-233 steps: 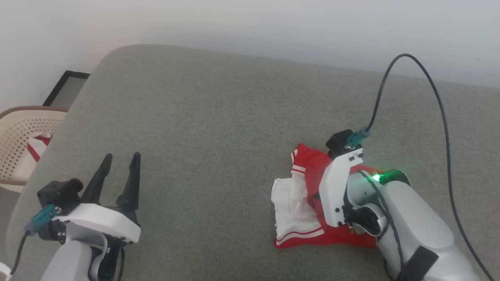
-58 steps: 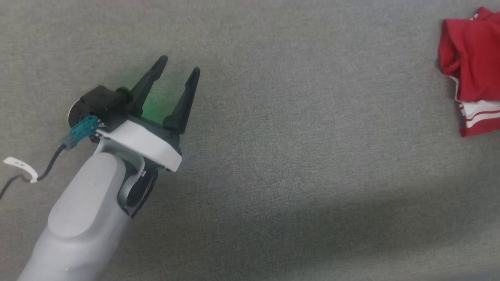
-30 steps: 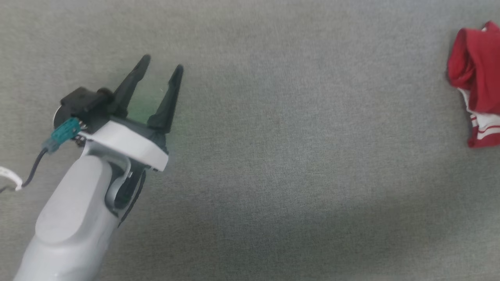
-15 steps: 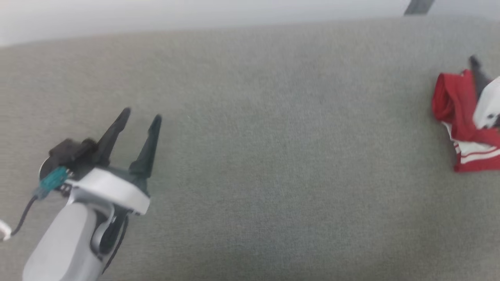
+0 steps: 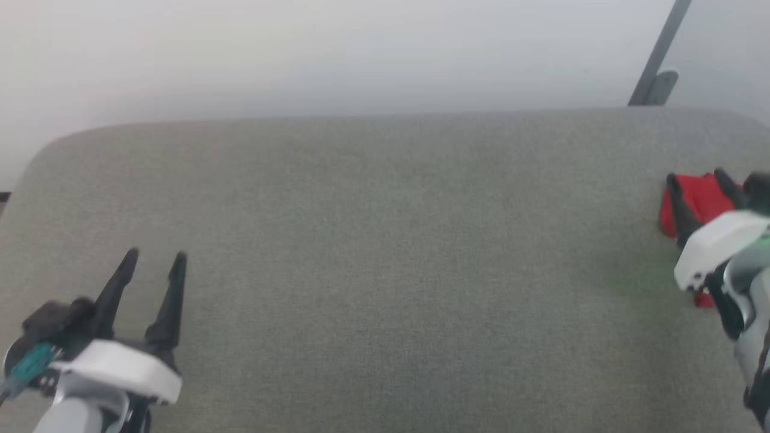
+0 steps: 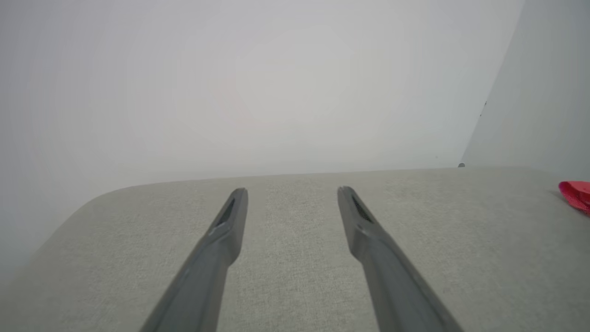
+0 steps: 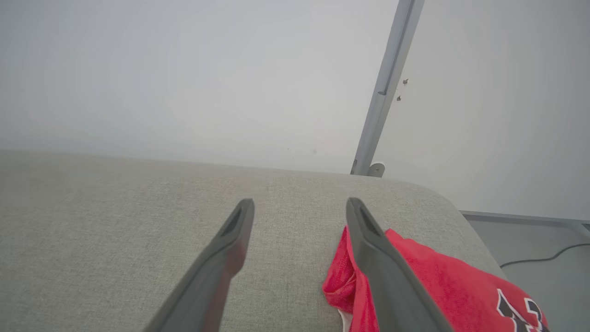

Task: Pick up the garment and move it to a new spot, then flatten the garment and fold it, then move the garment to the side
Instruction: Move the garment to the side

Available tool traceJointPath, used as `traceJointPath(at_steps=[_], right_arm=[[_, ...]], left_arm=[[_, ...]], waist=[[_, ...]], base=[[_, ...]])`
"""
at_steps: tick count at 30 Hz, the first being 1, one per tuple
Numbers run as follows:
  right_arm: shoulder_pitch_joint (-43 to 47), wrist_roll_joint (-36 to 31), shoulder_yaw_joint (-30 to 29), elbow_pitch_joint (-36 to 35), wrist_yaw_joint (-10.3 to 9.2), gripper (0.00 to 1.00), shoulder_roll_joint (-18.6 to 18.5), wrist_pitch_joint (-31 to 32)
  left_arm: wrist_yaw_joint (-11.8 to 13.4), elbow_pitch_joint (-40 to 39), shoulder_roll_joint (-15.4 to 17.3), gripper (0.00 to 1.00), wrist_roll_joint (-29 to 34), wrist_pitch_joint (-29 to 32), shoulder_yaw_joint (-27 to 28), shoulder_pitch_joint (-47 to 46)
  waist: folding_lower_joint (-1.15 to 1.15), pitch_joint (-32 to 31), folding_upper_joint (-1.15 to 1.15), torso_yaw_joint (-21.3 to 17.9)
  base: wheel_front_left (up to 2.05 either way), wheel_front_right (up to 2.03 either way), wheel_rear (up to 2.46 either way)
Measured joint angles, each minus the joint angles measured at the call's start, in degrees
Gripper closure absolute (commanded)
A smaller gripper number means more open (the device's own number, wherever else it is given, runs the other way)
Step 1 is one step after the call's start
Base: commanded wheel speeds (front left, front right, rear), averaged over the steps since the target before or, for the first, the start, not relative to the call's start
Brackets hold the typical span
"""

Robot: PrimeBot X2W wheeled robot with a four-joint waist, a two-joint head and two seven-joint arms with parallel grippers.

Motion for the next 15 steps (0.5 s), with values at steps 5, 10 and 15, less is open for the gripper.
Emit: traceJointPath(at_steps=[5,10,15], right_arm=[[5.3,-0.6,-1.1,-2.9,0.0,0.0,1.0,-2.0],[12.3,-2.6,-4.2,-8.3,0.0,0.0,2.8,-3.2],[17.8,-4.8,-7.9,-13.7,-0.01,0.0,5.3,-3.4]], left_arm=[[0.0,-1.2,-0.4,0.0,0.9,0.0,3.6,4.6],[0.0,-2.9,-1.1,0.0,1.6,0.0,6.4,8.3],[0.0,-4.1,-1.8,0.0,2.7,0.0,7.8,9.9]], waist=[[0.0,-2.2,0.0,0.9],[0.0,-3.6,0.0,1.7],[0.0,-4.0,0.0,2.1]], base=[[0.0,0.0,0.0],[0.0,0.0,0.0],[0.0,0.0,0.0]])
